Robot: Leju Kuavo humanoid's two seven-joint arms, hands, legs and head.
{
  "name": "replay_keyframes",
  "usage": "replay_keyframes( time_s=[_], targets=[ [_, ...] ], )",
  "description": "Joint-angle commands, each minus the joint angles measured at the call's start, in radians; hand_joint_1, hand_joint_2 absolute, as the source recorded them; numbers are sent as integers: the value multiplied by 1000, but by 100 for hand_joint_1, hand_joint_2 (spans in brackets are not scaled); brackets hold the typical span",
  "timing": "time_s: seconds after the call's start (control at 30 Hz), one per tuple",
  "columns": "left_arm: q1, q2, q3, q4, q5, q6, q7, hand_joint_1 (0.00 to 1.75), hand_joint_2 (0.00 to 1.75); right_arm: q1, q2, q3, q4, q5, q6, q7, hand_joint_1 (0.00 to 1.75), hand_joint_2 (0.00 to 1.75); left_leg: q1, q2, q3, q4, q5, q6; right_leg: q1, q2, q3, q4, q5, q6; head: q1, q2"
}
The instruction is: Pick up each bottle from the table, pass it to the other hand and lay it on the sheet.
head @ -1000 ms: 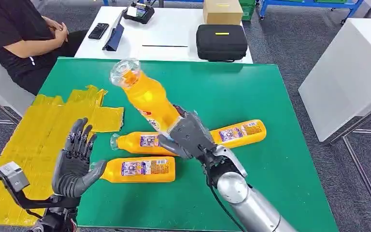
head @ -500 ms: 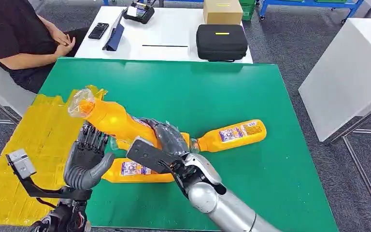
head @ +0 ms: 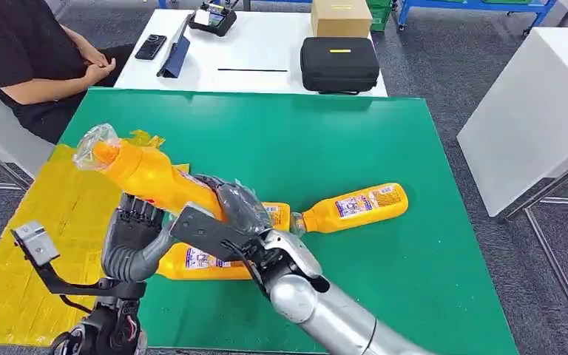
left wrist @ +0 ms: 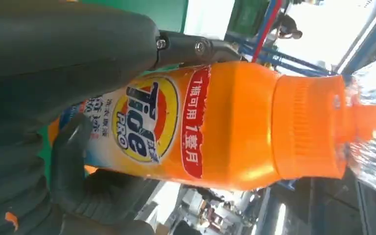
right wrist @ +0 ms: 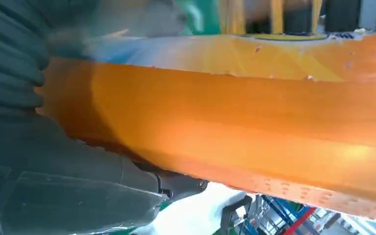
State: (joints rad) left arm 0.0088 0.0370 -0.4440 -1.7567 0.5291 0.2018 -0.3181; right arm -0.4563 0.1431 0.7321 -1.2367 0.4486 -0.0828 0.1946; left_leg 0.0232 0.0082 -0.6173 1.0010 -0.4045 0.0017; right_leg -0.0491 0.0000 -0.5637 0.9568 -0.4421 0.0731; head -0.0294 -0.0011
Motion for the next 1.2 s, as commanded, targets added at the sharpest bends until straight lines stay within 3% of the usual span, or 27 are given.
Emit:
replay_keyframes(
  time_s=[0.03,0.17,0.4,0.7,0.73,0.77,1.2],
  targets=[
    [-73,-9,-32,62,22,11,35,0,175,-49,24,147,204,-24,-14,-27,175,175,0,-1,2,-1,0,1,1,-1,2,-1,0,-4,0,0],
    [-98,-11,-37,111,46,-10,39,0,175,-52,55,213,287,-19,-37,-42,175,175,0,-1,3,-1,0,1,1,-1,3,-1,0,-6,0,0],
    [-95,-12,-39,110,46,-11,39,0,175,-57,53,213,286,-19,-37,-42,175,175,0,-2,2,-1,0,1,1,-2,1,-1,1,-7,0,0],
    [-159,-25,-89,213,167,-17,76,0,175,-86,103,332,401,-119,-79,-51,175,175,1,-4,3,-1,0,0,2,-3,2,-1,0,-10,0,0],
    [-164,-24,-91,214,172,-17,75,154,175,-91,96,331,399,-126,-84,-49,175,175,0,-4,2,-1,1,0,1,-3,0,-1,0,-8,0,0],
    [-168,-18,-95,213,179,-17,69,175,175,-96,85,329,388,-140,-92,-48,175,175,1,-5,2,0,0,1,2,-4,1,0,0,-9,0,0],
    [-81,25,-68,158,269,16,11,175,175,-85,2,331,320,-212,-127,-68,175,175,1,-3,2,0,0,0,2,-3,1,-1,0,-9,0,0]
  ],
)
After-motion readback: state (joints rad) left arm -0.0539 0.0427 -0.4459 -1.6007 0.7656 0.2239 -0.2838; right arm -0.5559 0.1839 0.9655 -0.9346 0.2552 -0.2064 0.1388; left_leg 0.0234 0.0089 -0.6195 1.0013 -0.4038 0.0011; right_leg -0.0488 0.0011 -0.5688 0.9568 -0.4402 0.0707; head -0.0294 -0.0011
